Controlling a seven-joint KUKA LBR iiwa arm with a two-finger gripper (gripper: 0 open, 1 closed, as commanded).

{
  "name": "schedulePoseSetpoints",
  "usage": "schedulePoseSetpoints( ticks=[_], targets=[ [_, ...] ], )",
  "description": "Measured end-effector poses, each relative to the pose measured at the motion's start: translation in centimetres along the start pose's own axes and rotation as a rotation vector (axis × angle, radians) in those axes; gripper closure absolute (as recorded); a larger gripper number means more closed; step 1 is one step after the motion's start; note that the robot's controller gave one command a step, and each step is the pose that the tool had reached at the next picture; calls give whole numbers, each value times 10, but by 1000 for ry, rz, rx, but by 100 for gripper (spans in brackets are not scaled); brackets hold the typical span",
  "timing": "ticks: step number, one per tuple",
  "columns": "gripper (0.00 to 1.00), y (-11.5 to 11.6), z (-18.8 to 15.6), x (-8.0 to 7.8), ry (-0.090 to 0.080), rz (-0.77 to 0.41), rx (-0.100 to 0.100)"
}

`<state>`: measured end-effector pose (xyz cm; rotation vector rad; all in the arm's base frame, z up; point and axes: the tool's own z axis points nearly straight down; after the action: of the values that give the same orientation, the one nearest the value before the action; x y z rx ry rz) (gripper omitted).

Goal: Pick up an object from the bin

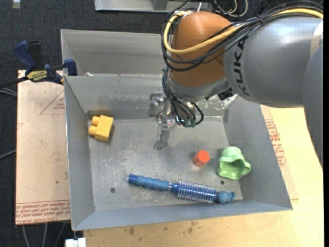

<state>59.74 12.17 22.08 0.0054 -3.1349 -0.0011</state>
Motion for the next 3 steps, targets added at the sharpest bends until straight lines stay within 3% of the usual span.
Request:
schedulePoseSetpoints(
  ticks=[1, 2, 3],
  targets=[
    [0, -37, 155, 88, 3, 117, 0],
    [0, -55, 121, 110, -5, 236, -1],
    [0, -59, 122, 109, -6, 246, -1]
  ],
)
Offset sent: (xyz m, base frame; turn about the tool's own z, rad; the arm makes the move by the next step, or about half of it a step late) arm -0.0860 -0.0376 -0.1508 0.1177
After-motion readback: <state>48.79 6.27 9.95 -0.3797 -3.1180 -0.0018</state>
